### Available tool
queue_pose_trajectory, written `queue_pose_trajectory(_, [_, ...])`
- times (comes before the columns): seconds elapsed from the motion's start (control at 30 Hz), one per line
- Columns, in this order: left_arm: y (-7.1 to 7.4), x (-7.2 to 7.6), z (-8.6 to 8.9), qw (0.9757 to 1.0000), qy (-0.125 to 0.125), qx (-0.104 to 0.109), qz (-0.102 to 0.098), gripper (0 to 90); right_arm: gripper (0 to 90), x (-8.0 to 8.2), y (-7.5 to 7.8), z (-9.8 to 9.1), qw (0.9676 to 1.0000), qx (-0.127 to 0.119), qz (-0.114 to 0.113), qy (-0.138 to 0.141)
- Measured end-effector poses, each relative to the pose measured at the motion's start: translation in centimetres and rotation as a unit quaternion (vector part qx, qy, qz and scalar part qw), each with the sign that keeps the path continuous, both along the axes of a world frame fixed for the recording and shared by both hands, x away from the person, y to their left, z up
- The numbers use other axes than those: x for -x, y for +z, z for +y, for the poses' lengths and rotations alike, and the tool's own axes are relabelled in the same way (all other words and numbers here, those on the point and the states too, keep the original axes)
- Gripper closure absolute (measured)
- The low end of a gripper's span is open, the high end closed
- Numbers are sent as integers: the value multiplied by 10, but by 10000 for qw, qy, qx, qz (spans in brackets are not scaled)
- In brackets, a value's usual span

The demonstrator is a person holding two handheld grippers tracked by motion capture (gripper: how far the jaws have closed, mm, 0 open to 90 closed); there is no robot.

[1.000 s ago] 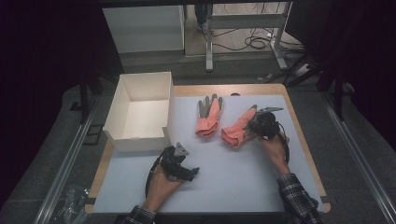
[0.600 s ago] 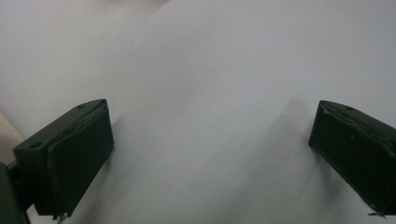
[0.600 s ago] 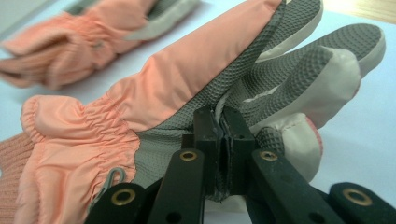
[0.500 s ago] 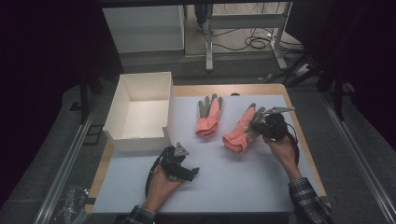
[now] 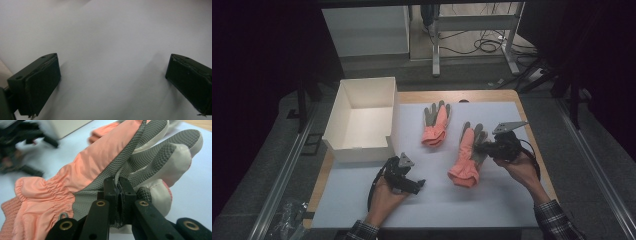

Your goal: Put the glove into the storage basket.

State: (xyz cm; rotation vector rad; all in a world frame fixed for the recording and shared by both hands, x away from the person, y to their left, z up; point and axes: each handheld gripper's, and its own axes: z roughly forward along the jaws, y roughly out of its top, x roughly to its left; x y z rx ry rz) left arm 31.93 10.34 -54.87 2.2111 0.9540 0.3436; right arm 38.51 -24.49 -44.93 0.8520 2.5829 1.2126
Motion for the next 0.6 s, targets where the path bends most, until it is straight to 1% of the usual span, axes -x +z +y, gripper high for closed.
queue_pose_trajectory(0.03, [0,0,0,10000,-1,-1,-1,0,857,3,-3,4,9995,78,-13,293])
queue_pose_trajectory(0.07, [0,0,0,10000,-1,-1,-1,0,857,3,-3,4,9995,78,-13,293])
queue_pose_trajectory(0.1, [0,0,0,10000,-5,-3,4,0,858,3,-8,9,9983,160,-50,564])
queue_pose_trajectory(0.13, [0,0,0,10000,-6,-3,3,0,858,3,-8,9,9983,160,-50,564])
queue_pose_trajectory(0.17, [0,0,0,10000,-6,-5,3,0,864,2,-13,13,9971,193,-5,738])
queue_pose_trajectory(0.2, [0,0,0,10000,-18,-15,7,0,864,2,-13,13,9971,193,-5,738])
queue_pose_trajectory(0.23, [0,0,0,10000,-21,-23,10,0,865,1,-16,15,9961,198,18,859])
queue_pose_trajectory(0.3, [0,0,0,10000,-22,-27,10,0,865,-1,-24,21,9939,306,41,1058])
queue_pose_trajectory(0.33, [0,0,0,10000,7,15,8,0,865,-4,-31,26,9926,355,113,1151])
queue_pose_trajectory(0.37, [0,0,0,10000,7,13,9,0,865,-4,-31,26,9926,355,113,1151])
queue_pose_trajectory(0.43, [0,0,0,10000,24,28,15,0,864,-6,-37,29,9917,365,161,1220])
queue_pose_trajectory(0.47, [0,0,0,10000,21,25,14,0,861,-9,-43,33,9918,440,210,1180])
queue_pose_trajectory(0.5, [0,0,0,10000,18,20,12,0,851,-10,-45,33,9919,463,212,1160])
queue_pose_trajectory(0.6, [0,0,0,10000,17,19,12,0,790,-12,-44,31,9935,423,116,1051])
